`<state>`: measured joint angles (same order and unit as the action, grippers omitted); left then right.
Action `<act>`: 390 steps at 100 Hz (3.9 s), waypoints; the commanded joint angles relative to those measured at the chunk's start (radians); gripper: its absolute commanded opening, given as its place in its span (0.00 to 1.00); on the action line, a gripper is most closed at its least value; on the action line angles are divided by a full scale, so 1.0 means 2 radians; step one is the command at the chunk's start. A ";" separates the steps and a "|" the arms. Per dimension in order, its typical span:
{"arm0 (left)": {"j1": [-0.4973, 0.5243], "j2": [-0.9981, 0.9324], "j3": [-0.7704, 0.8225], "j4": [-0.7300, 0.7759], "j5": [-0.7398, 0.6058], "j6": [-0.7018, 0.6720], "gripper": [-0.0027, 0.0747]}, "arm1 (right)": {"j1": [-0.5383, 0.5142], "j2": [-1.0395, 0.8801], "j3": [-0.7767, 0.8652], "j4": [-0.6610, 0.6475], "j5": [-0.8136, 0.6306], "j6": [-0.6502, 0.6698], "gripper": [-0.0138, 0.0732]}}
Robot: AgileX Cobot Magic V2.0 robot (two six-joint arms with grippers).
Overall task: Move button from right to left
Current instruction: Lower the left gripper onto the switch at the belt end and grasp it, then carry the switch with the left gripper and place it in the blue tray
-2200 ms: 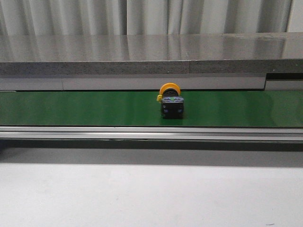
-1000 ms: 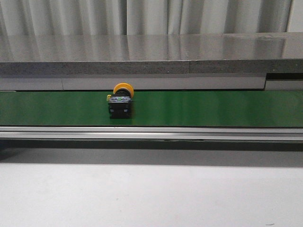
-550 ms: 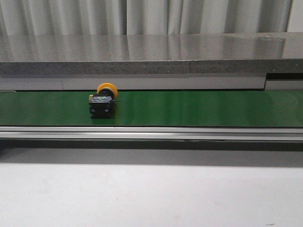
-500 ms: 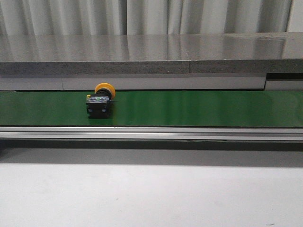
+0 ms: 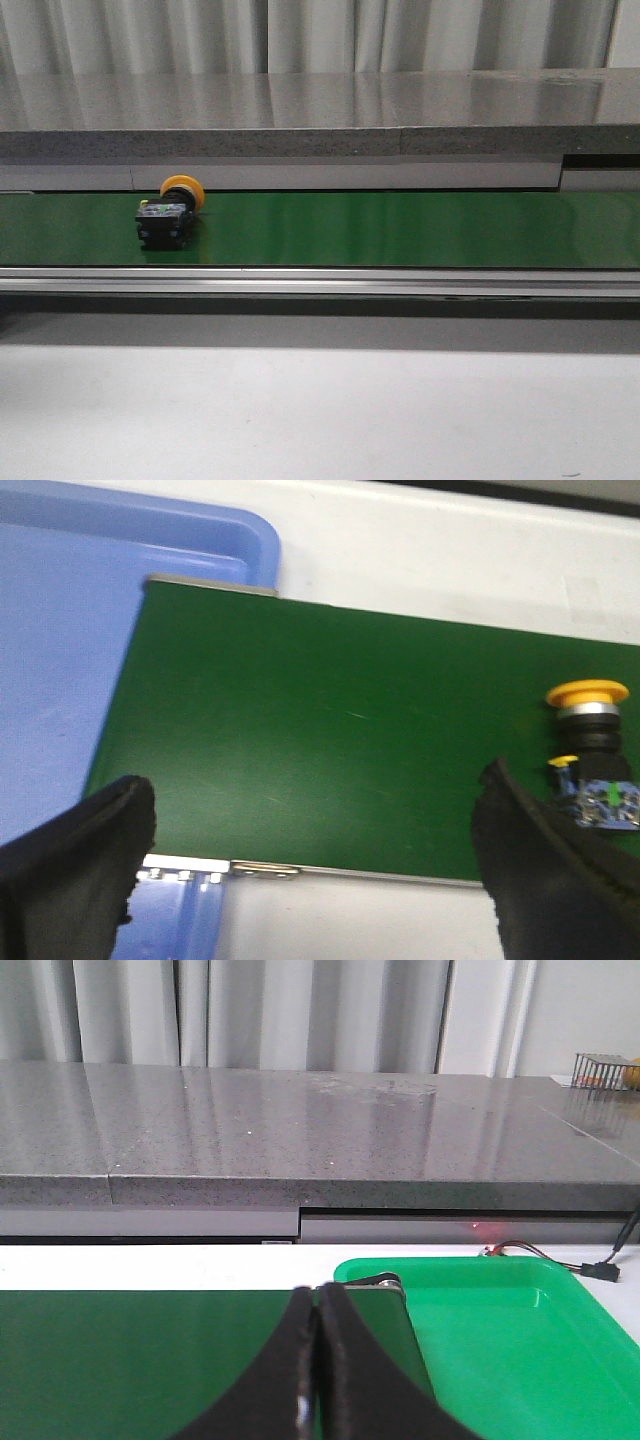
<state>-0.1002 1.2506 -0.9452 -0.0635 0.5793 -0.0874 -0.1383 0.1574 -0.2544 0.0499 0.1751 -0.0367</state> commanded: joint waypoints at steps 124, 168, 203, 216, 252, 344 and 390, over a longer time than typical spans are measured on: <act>-0.095 0.240 -0.168 -0.034 0.084 -0.014 0.40 | 0.000 0.003 -0.014 -0.003 -0.041 0.001 0.08; -0.024 0.171 -0.168 0.001 0.098 -0.009 0.37 | 0.000 0.003 -0.014 -0.003 -0.041 0.001 0.08; 0.167 0.154 -0.168 0.017 0.149 0.087 0.37 | 0.000 0.003 -0.014 -0.003 -0.041 0.001 0.08; 0.216 0.157 -0.165 0.024 0.116 0.099 0.37 | 0.000 0.003 -0.014 -0.003 -0.041 0.001 0.08; 0.236 0.236 -0.164 0.032 0.056 0.186 0.37 | 0.000 0.003 -0.014 -0.003 -0.041 0.001 0.08; 0.236 0.295 -0.165 0.032 0.043 0.227 0.79 | 0.000 0.003 -0.014 -0.003 -0.041 0.001 0.08; 0.236 0.113 -0.165 -0.061 0.024 0.221 0.11 | 0.000 0.003 -0.014 -0.003 -0.041 0.001 0.08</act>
<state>0.3710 1.5811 -1.2474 -0.1054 0.6726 0.3648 -0.1383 0.1574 -0.2544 0.0499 0.1751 -0.0367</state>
